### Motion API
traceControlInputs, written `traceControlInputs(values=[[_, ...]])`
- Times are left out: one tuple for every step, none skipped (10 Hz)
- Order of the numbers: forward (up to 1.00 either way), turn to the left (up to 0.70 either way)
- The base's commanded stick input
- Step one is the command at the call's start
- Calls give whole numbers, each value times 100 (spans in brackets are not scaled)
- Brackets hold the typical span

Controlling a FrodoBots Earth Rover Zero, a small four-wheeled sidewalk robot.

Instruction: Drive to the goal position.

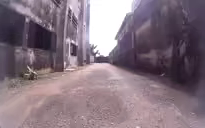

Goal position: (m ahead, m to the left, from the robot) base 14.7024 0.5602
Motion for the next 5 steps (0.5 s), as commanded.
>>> traceControlInputs(values=[[85, 0], [85, 0], [85, 0], [85, 0], [85, 0]])
